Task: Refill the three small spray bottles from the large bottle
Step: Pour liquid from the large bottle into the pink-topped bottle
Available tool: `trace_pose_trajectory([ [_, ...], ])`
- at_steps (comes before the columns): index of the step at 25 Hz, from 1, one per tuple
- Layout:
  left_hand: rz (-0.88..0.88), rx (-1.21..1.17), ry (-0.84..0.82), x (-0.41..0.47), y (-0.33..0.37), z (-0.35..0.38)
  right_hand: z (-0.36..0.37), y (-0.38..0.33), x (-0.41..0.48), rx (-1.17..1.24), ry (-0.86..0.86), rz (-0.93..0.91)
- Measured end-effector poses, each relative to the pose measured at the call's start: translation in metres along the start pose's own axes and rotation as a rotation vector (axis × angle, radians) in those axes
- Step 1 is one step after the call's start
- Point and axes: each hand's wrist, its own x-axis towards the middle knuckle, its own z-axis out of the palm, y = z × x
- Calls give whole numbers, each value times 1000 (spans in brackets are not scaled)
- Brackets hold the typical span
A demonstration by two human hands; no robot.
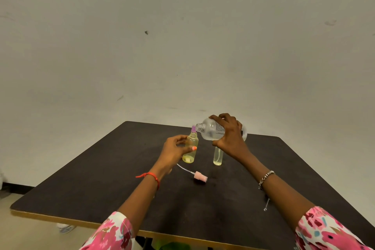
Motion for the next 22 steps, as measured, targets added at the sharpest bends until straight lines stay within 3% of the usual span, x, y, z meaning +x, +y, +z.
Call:
trace_pose_trajectory([
  [22, 30, 60, -23, 0, 12, 5, -18, -1, 3, -59, 32, -77],
])
